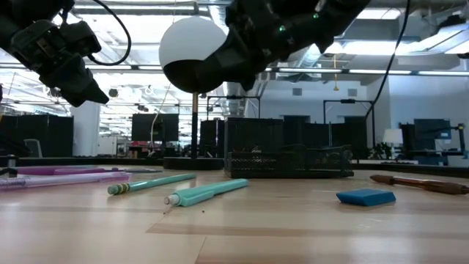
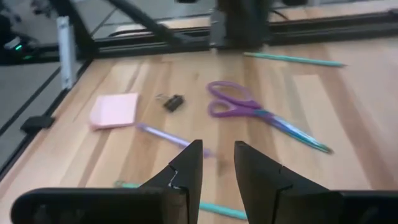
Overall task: Pick and place office supplies into organizer
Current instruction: Put the purple scissors into the black desk organizer
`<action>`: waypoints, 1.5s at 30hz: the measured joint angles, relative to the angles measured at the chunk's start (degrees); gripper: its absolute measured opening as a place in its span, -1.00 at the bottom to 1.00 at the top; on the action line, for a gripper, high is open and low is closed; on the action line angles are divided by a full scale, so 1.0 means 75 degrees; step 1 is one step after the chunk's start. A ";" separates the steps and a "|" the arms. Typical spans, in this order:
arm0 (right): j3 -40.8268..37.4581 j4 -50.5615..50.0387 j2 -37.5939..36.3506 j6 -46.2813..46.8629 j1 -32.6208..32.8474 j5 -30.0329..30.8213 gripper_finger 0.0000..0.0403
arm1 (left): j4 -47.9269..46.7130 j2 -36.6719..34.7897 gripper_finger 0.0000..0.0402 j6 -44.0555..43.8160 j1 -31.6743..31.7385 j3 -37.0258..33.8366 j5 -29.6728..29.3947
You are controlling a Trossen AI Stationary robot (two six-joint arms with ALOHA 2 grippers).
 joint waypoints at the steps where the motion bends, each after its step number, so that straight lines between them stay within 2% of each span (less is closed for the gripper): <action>1: 0.0000 -0.0003 0.0000 -0.0024 0.0072 0.0000 -0.56 | 0.0000 0.0000 -1.00 0.0000 -0.0001 0.0000 0.0001; 8: 0.0000 -0.0003 0.0000 0.0416 0.0519 0.0003 -0.56 | 0.0072 0.0001 -1.00 -0.0008 0.0001 0.0000 -0.0023; 12: 0.0000 -0.0005 0.0000 0.0983 0.0716 -0.0001 -0.56 | 0.0263 0.0001 -1.00 -0.0282 0.0001 0.0000 -0.0449; 14: 0.0000 -0.0094 0.0000 0.1162 0.0798 -0.0001 -0.56 | 0.0437 0.0001 -1.00 -0.0685 0.0001 0.0006 -0.0734; 19: 0.0000 -0.0169 0.0000 0.1177 0.0966 0.0000 -0.56 | 0.0242 0.0000 -1.00 -0.2097 0.0001 0.0006 -0.0763; 25: 0.0000 -0.0283 0.0000 0.1174 0.1027 0.0000 -0.56 | 0.0008 0.0078 -1.00 -0.3037 0.0001 0.0006 -0.0117; 29: 0.0000 -0.0299 0.0000 0.1174 0.1038 0.0003 -0.56 | 0.0029 0.0310 -0.98 -0.3039 -0.0002 0.0006 0.0415; 34: 0.0000 -0.0300 0.0000 0.1171 0.1042 0.0000 -0.56 | 0.0084 0.0768 -0.80 -0.2943 0.0001 0.0064 0.0532; 40: 0.0000 -0.0291 0.0000 0.1168 0.1039 0.0002 -0.56 | 0.0080 0.1568 -0.55 -0.2718 0.0075 0.1036 0.0329; 43: 0.0000 -0.0291 0.0000 0.1168 0.1027 0.0003 -0.56 | -0.0083 0.1963 -0.51 -0.2242 0.0138 0.1937 0.0053; 45: 0.0000 -0.0291 0.0000 0.1168 0.1027 0.0003 -0.56 | -0.0792 0.2266 -0.52 -0.1797 0.0134 0.2613 0.0035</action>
